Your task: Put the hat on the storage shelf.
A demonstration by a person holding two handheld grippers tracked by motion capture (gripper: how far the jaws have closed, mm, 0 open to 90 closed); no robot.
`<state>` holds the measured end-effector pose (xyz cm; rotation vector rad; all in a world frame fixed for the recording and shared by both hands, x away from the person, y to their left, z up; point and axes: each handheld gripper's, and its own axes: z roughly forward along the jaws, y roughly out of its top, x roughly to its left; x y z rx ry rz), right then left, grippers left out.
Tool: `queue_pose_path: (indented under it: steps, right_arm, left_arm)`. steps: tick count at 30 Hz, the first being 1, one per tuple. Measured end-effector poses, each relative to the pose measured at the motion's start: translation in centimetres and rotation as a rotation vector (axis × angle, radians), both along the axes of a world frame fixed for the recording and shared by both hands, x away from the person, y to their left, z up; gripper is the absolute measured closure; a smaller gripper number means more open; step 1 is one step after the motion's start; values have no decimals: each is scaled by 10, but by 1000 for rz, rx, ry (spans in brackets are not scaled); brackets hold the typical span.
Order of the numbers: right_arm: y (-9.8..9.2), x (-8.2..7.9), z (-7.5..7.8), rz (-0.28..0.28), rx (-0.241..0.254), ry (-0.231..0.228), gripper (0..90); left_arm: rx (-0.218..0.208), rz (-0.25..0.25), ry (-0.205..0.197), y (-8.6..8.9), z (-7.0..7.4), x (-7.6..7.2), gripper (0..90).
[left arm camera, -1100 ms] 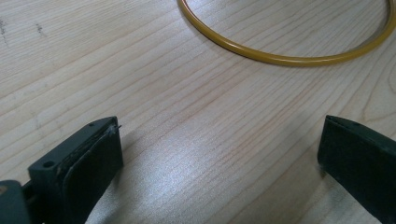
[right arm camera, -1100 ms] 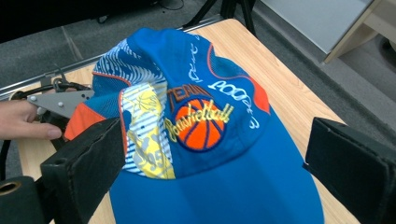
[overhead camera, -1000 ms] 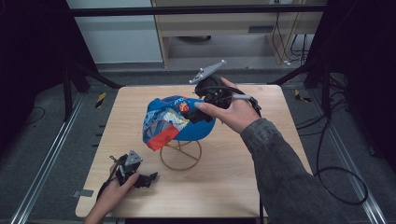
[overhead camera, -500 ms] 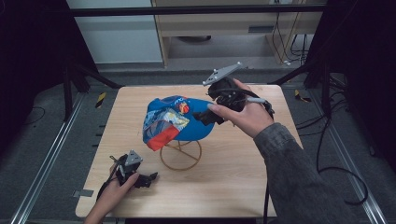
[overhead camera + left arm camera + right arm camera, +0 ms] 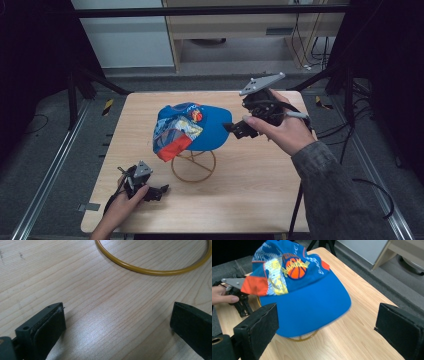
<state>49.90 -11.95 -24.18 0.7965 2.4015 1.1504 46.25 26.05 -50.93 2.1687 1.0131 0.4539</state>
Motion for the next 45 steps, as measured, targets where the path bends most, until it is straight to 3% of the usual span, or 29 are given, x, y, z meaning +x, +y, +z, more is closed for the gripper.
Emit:
queue_pose_path:
  steps: [13, 33, 45]
  right_arm:
    - [-42, -7, -14, -83, 9, 12, 50]
    - [-69, -12, -33, -141, 9, 26, 50]
    - [-84, -14, -50, -205, 11, 27, 52]
  left_arm:
    - [0, 0, 0, 0, 0, 0, 0]
    - [0, 0, -1, 0, 0, 0, 0]
    - [3, -1, 4, 0, 0, 0, 0]
